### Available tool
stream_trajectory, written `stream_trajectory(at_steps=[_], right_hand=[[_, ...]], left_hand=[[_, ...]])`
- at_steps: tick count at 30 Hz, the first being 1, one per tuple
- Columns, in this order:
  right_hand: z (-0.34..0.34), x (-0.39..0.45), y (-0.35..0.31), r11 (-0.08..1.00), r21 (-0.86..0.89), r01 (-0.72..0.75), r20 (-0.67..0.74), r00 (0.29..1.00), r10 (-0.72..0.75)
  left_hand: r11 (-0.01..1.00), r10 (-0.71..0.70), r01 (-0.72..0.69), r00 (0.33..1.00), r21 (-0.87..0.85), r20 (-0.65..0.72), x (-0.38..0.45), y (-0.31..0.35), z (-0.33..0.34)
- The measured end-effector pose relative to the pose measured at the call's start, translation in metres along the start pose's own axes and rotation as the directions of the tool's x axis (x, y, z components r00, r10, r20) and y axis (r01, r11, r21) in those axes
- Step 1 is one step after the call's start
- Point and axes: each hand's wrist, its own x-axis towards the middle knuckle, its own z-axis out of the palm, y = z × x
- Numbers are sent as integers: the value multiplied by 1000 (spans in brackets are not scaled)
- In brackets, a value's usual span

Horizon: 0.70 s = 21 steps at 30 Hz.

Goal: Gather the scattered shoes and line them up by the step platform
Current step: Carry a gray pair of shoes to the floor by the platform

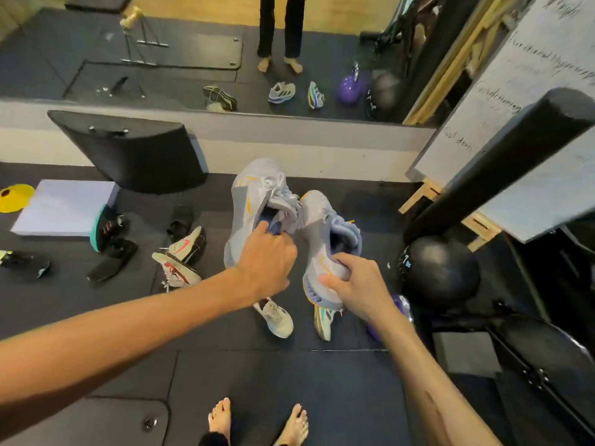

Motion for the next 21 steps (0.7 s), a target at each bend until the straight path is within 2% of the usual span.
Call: stream_trajectory(at_steps=[5,11,13,17,21], right_hand=[[-63,-40,-63,999,-25,42,-140,989,-46],[-126,-64,-99,996,-81,-36,-132,991,25],[-135,-77,-107,994,-86,-63,-178,983,47],[-141,-104,-119,986,-116,-122,-307,948,82],[-149,-137,-121,968,-70,-239,-471,863,179]], left_hand=[[996,29,-38,994,-84,-105,-13,8,-89],[961,215,-244,956,-134,-197,-10,5,-131],[943,264,-297,943,-151,-205,-1,-1,-145],[896,354,-415,883,-158,-308,14,-6,-165],[834,495,-549,793,-63,-354,32,11,-180]])
